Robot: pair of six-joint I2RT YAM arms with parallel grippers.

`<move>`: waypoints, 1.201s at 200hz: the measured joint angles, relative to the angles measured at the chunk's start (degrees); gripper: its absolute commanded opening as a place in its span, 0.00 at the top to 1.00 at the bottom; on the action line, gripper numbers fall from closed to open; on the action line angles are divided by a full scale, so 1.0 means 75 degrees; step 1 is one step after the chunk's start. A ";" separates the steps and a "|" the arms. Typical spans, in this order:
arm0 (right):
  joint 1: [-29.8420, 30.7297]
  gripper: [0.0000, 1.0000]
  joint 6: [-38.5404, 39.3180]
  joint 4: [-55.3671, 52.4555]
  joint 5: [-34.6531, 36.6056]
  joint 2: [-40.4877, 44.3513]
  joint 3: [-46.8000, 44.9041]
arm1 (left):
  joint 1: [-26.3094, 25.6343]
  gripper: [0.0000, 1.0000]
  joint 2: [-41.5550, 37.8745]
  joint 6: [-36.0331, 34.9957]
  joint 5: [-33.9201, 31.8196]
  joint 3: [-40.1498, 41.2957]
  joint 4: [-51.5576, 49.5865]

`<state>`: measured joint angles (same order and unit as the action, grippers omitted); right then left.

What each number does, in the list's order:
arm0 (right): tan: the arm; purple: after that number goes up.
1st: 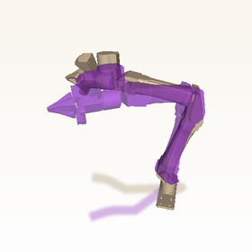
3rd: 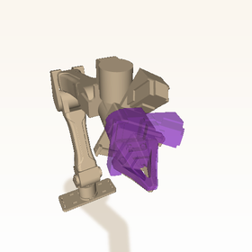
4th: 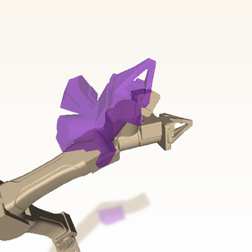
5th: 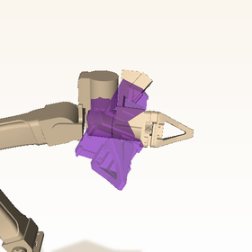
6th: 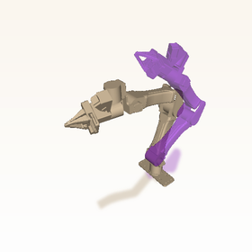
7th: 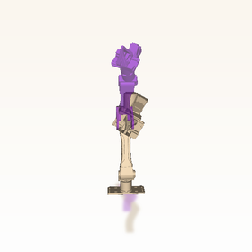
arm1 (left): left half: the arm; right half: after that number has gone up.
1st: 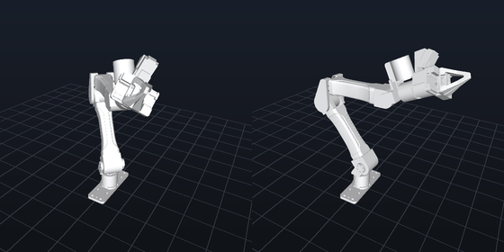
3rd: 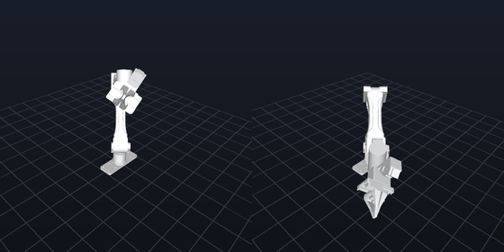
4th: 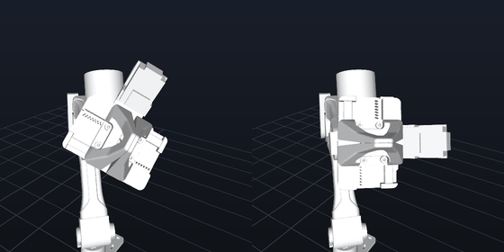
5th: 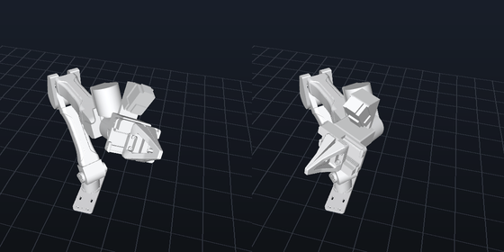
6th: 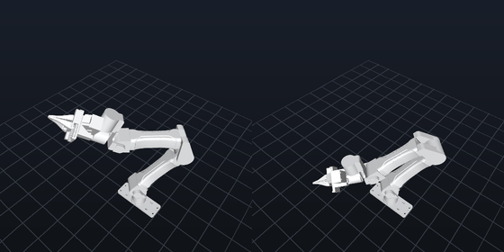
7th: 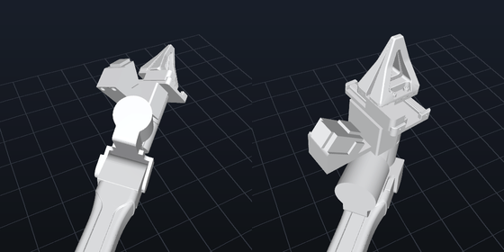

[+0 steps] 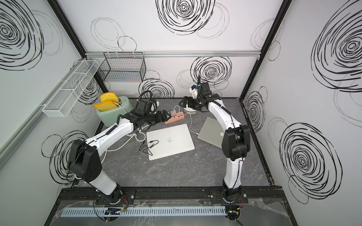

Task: Unplug the laptop charger
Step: Move the socket to the center of the board.

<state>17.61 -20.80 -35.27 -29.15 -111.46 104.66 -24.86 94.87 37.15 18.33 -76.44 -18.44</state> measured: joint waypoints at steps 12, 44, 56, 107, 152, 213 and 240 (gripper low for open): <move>-0.0029 0.01 -0.0020 0.0035 0.0012 0.0009 -0.0076 | -0.0082 0.07 0.0079 0.0020 0.0000 -0.0099 0.0003; -0.0166 0.01 -0.0038 0.0143 0.0099 0.0044 -0.0175 | -0.0297 0.04 0.0321 0.0052 0.0003 -0.0420 -0.0006; -0.0198 0.01 -0.0044 0.0192 0.0160 0.0064 -0.0178 | -0.0361 0.04 0.0405 0.0052 0.0003 -0.0525 -0.0009; -0.0315 0.01 -0.0119 0.0475 0.0431 0.0111 -0.0256 | -0.0452 0.06 0.0664 0.0050 0.0006 -0.0979 -0.0105; -0.0329 0.01 -0.0256 0.0746 0.0449 0.0111 -0.0268 | -0.0460 0.09 0.0927 0.0032 0.0055 -0.1198 -0.0128; 0.0417 0.00 -0.0402 0.1247 0.0309 -0.0117 -0.0583 | 0.0481 0.13 0.1064 -0.0149 0.0085 -0.0764 -0.0140; 0.0959 0.00 -0.0399 0.1355 0.0335 -0.0737 -0.0321 | 0.0968 0.14 0.1343 -0.0385 -0.0032 -0.0778 -0.0096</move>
<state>24.80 -23.79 -25.10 -26.63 -116.99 102.26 -17.61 104.95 34.26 18.09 -82.28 -19.16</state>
